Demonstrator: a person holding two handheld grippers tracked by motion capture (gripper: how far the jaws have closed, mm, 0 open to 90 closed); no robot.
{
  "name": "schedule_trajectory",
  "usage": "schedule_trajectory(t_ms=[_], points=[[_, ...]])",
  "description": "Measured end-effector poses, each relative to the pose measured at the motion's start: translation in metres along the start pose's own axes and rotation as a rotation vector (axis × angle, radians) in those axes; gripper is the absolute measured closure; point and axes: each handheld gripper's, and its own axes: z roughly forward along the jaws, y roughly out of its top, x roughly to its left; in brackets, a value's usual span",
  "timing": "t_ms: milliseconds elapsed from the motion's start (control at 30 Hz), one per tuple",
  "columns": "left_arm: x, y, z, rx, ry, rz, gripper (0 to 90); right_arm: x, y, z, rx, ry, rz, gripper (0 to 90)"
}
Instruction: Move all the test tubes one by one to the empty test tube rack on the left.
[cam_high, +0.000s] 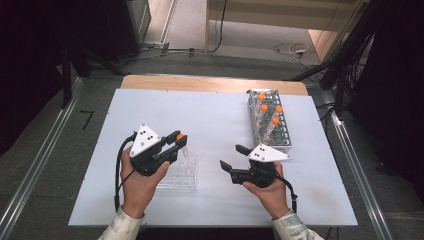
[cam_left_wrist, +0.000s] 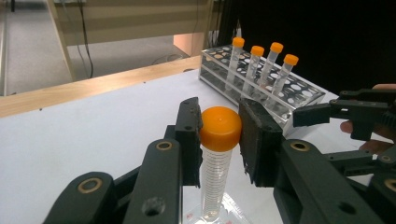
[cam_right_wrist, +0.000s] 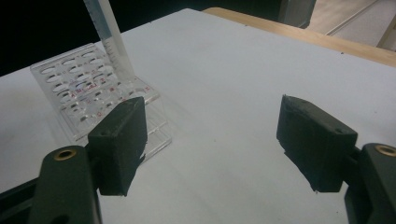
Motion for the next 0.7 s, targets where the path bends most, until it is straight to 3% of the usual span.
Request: schedule_trajectory(t_ms=[433,700], points=[[0.004,-0.008,0.002,0.032,0.021,0.016,70.5,0.000,0.000,-0.001,0.001,-0.003,0.000,23.4],[0.000,-0.027,0.012,0.077,0.035,0.034,70.3,-0.001,-0.001,-0.002,0.003,-0.004,-0.001,23.4]])
